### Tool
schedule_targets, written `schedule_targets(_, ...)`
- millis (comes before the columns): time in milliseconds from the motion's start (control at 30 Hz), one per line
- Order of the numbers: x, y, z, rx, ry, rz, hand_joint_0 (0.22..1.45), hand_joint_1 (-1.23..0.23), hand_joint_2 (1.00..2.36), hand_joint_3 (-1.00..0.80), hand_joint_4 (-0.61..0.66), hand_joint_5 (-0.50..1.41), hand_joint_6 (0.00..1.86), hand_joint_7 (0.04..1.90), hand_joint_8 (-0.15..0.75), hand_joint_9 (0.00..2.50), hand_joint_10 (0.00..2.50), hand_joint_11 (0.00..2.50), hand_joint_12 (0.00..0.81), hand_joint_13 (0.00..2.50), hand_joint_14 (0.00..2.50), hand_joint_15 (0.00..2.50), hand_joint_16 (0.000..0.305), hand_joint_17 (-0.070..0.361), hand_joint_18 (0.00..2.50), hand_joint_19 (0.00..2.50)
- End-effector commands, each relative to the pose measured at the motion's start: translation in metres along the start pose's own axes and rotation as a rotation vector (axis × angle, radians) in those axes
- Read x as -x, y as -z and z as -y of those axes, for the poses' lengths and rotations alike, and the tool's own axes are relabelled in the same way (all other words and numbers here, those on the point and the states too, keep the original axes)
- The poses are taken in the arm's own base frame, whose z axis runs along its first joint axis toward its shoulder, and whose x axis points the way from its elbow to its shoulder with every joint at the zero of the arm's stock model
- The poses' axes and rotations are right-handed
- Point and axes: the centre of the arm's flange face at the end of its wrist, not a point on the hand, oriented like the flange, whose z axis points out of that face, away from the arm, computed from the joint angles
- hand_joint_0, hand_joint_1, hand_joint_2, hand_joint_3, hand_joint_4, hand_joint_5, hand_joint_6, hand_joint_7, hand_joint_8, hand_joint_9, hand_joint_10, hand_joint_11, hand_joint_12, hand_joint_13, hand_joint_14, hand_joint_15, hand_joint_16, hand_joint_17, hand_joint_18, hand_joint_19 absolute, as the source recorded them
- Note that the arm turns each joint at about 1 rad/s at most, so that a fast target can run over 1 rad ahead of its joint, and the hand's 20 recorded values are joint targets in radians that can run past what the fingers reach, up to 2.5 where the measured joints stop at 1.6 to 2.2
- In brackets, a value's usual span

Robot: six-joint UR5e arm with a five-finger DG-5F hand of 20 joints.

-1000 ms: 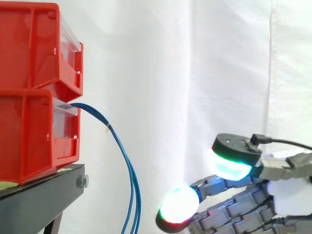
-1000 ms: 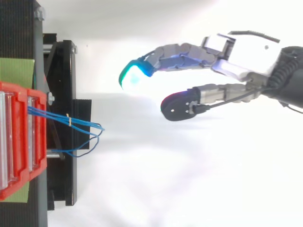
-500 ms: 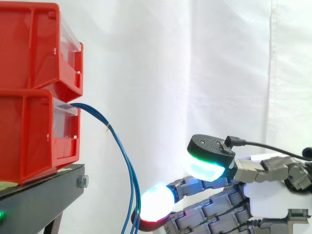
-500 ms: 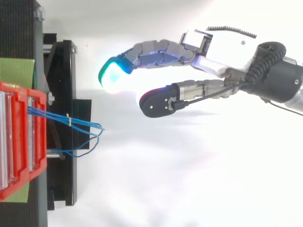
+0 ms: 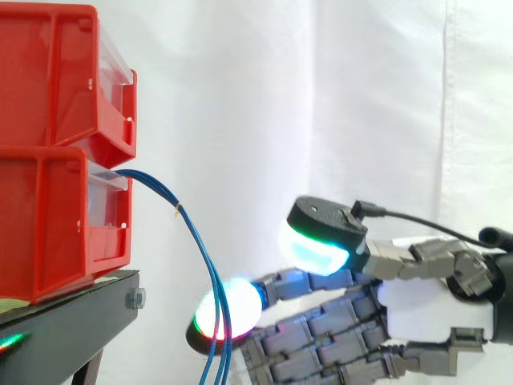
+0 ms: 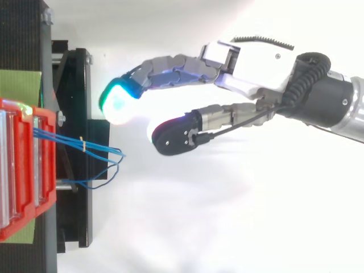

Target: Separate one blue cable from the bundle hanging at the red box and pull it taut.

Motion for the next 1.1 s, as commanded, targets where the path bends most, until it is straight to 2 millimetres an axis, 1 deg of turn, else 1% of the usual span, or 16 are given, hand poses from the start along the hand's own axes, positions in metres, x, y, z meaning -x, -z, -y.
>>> schedule_targets(0,-0.008,-0.005,-0.007,0.014,0.016,-0.016,0.54,-0.54,1.0,-0.5,0.27,-0.21,0.5,0.76,0.281,0.51,0.0,0.12,0.261,0.39,0.0,0.03,0.032,0.072,0.34,0.11)
schedule_targets(100,-0.011,-0.011,-0.002,0.016,0.009,-0.018,0.54,-0.54,1.0,-0.5,0.27,-0.21,0.5,0.76,0.28,0.51,0.0,0.11,0.261,0.39,0.0,0.03,0.032,0.073,0.34,0.11)
schedule_targets(167,-0.015,-0.015,0.007,0.012,0.0,-0.019,0.54,-0.54,1.0,-0.5,0.27,-0.21,0.5,0.77,0.279,0.5,0.0,0.11,0.262,0.39,0.0,0.03,0.032,0.073,0.34,0.12)
schedule_targets(333,-0.019,-0.015,0.009,0.011,-0.003,-0.023,0.54,-0.53,1.0,-0.5,0.27,-0.2,0.5,0.77,0.279,0.51,0.0,0.11,0.263,0.4,0.0,0.03,0.032,0.073,0.34,0.11)
schedule_targets(400,-0.02,-0.015,0.008,0.013,-0.004,-0.025,0.54,-0.53,1.0,-0.5,0.29,-0.2,0.5,0.79,0.279,0.51,0.0,0.12,0.263,0.4,0.0,0.02,0.033,0.073,0.34,0.12)
schedule_targets(467,-0.022,-0.021,-0.004,0.034,-0.015,-0.022,0.54,-0.53,1.0,-0.5,0.29,-0.19,0.5,0.79,0.281,0.51,0.0,0.12,0.262,0.4,0.0,0.02,0.033,0.073,0.35,0.12)
schedule_targets(533,-0.022,-0.022,-0.005,0.034,-0.013,-0.022,0.54,-0.53,1.0,-0.5,0.3,-0.18,0.5,0.82,0.28,0.52,0.0,0.11,0.263,0.4,0.0,0.03,0.033,0.073,0.35,0.12)
schedule_targets(633,-0.024,-0.025,-0.011,0.046,-0.02,-0.023,0.55,-0.53,1.0,-0.5,0.31,-0.18,0.5,0.84,0.28,0.53,0.0,0.11,0.262,0.4,0.0,0.03,0.033,0.073,0.35,0.13)
schedule_targets(933,-0.03,-0.025,-0.013,0.055,-0.029,-0.034,0.55,-0.53,1.0,-0.5,0.33,-0.16,0.5,0.89,0.281,0.54,0.0,0.13,0.262,0.41,0.0,0.04,0.032,0.073,0.36,0.13)
schedule_targets(1067,-0.036,-0.028,-0.019,0.071,-0.045,-0.038,0.55,-0.53,1.0,-0.5,0.33,-0.16,0.5,0.89,0.282,0.55,0.0,0.13,0.263,0.41,0.0,0.03,0.032,0.073,0.36,0.14)
